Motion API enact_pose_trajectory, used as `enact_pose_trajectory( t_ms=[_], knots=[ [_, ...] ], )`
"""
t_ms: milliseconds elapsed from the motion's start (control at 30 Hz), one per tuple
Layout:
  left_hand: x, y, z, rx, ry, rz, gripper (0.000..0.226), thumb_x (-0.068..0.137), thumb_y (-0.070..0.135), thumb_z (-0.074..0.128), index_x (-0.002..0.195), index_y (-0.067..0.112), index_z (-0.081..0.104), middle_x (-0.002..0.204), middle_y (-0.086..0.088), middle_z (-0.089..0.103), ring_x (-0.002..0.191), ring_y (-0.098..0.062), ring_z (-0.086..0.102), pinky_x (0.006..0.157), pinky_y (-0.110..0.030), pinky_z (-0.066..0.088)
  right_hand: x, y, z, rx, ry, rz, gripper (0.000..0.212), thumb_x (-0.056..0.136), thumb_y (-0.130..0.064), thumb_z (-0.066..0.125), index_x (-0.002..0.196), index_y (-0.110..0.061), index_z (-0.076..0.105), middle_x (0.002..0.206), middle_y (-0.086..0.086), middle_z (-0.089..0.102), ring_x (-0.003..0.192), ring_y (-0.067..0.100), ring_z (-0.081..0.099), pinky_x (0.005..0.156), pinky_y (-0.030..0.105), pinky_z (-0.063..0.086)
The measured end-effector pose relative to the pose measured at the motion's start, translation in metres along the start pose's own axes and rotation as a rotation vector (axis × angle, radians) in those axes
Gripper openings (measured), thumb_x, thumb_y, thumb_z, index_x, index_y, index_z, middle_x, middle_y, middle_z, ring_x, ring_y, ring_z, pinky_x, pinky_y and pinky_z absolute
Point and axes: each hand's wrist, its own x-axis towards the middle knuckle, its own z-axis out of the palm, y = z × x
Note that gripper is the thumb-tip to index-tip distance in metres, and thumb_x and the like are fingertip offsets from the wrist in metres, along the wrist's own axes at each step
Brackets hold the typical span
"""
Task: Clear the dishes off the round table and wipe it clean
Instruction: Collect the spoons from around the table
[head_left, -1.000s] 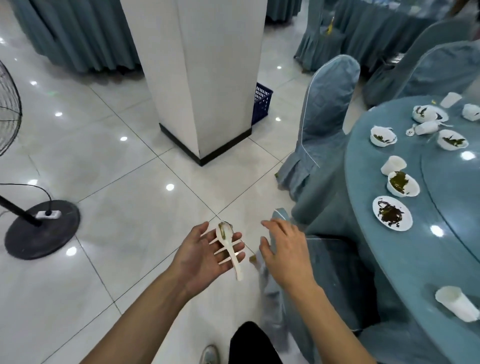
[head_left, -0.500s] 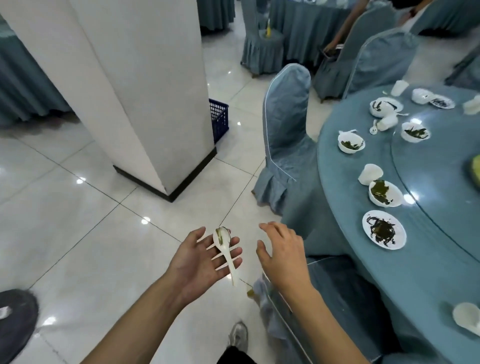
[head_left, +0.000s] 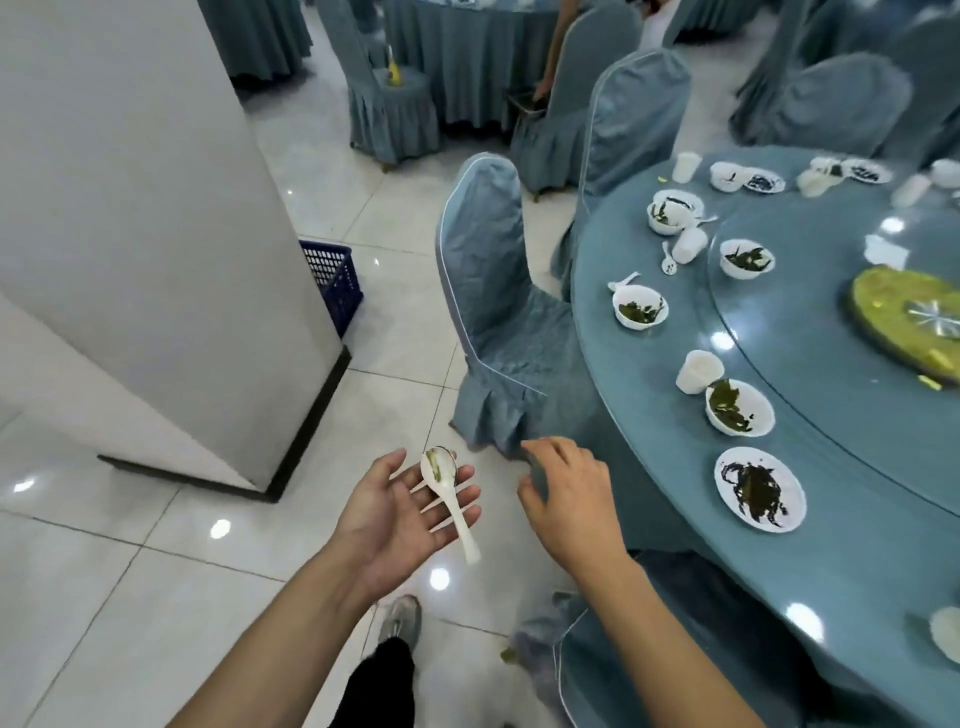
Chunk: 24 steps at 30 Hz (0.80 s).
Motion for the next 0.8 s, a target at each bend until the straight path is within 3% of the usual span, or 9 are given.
enact_pose_trajectory(
  t_ms=[133,433,800],
  knots=[
    [0.045,0.063,0.013,0.077,-0.059,-0.047,0.057,0.102,0.040,0.042,0.138,-0.002,0.054,0.130,-0.027,0.064,0.116,-0.044,0.061,0.097,-0.055,0.051,0.052,-0.015,0.011,-0.009,0.040,0.073,0.033,0.090,-0.032,0.060,0.123,-0.028,0.059,0.122,-0.005,0.058,0.104,0.023,0.057,0.088,0.038,0.041],
    [0.131,0.152,0.056,0.203,-0.131,-0.140,0.058,0.101,0.042,0.043,0.139,-0.001,0.056,0.131,-0.026,0.064,0.114,-0.042,0.063,0.101,-0.054,0.049,0.139,-0.019,0.015,-0.020,0.129,0.242,0.030,0.093,-0.034,0.059,0.122,-0.028,0.060,0.120,-0.005,0.058,0.103,0.022,0.056,0.090,0.038,0.041],
    [0.267,0.190,0.171,0.306,-0.161,-0.205,0.059,0.100,0.041,0.042,0.139,-0.003,0.056,0.136,-0.026,0.060,0.117,-0.041,0.058,0.103,-0.054,0.047,0.279,0.090,0.002,-0.059,0.236,0.386,0.027,0.089,-0.027,0.065,0.116,-0.025,0.065,0.115,0.000,0.063,0.101,0.028,0.061,0.086,0.042,0.043]
  ],
)
